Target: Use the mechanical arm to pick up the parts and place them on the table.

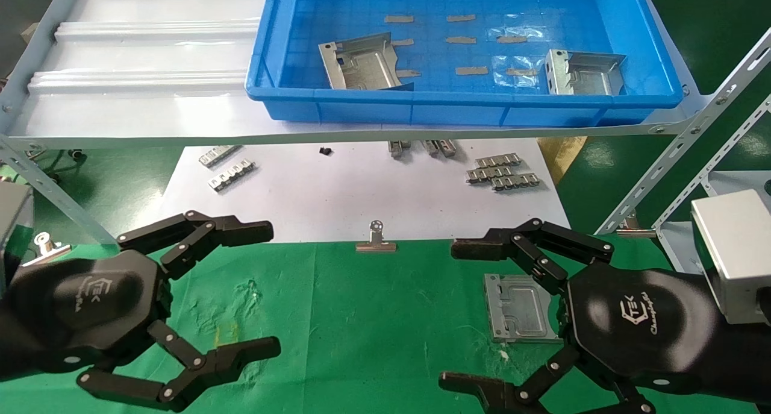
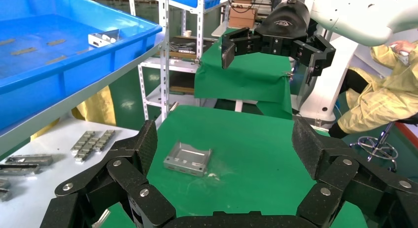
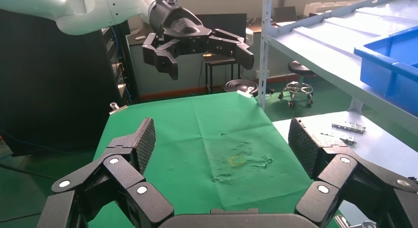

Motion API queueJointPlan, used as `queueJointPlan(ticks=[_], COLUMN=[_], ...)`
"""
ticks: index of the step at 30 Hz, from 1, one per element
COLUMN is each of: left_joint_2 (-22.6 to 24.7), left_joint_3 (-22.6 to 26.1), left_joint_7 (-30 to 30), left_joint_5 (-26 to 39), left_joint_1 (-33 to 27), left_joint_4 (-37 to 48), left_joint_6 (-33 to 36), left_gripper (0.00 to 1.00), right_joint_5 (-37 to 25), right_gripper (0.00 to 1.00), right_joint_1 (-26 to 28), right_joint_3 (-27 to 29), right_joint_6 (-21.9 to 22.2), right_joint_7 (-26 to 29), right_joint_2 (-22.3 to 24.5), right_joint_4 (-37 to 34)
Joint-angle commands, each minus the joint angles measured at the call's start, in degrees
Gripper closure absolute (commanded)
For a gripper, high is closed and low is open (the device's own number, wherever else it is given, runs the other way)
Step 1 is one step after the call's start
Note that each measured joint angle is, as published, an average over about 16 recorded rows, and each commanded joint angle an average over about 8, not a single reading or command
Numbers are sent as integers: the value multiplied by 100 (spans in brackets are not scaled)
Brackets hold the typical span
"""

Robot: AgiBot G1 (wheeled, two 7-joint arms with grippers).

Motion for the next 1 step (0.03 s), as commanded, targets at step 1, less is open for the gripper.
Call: queueJointPlan(ticks=[1], left_joint_2=[0], left_joint_3=[0], left_joint_7=[0], left_joint_5=[0], left_joint_1=[0], left_joint_4=[0], left_joint_6=[0], left_gripper=[0], right_joint_5=[0], right_gripper=[0], right_joint_1=[8], right_joint_3=[-13], right_joint_6=[-1], right_joint_7=[-3], right_joint_2=[-1], right_joint_4=[-7])
